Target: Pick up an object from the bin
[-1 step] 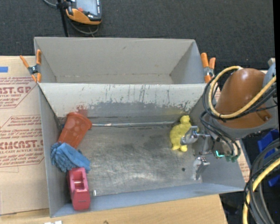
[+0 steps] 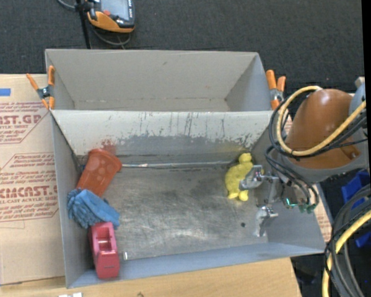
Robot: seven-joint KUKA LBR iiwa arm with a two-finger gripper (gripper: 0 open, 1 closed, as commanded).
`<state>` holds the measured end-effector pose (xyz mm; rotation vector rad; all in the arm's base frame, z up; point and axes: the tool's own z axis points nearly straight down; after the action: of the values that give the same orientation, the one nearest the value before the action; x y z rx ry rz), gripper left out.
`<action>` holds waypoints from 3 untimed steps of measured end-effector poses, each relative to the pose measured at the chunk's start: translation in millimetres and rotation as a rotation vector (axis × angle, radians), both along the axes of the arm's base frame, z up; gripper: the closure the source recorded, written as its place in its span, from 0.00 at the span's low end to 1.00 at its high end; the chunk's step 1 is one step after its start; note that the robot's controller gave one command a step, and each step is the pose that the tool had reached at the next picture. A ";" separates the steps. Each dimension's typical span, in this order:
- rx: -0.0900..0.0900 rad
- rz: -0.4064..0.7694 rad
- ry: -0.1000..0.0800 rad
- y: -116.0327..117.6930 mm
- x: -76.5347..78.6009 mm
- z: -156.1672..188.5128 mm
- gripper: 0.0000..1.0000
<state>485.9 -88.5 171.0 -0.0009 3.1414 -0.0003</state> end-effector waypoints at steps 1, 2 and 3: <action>0.001 -0.051 -0.004 -19.9 45.9 -17.8 0.00; -0.002 0.027 -0.003 5.3 65.5 -41.4 0.00; 0.005 0.192 -0.003 -5.6 74.9 -55.4 0.00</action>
Offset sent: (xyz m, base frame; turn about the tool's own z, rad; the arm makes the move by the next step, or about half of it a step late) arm 0.0731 0.0481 -0.0639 -0.1909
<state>560.8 -94.1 115.6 -0.3019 3.1239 0.0072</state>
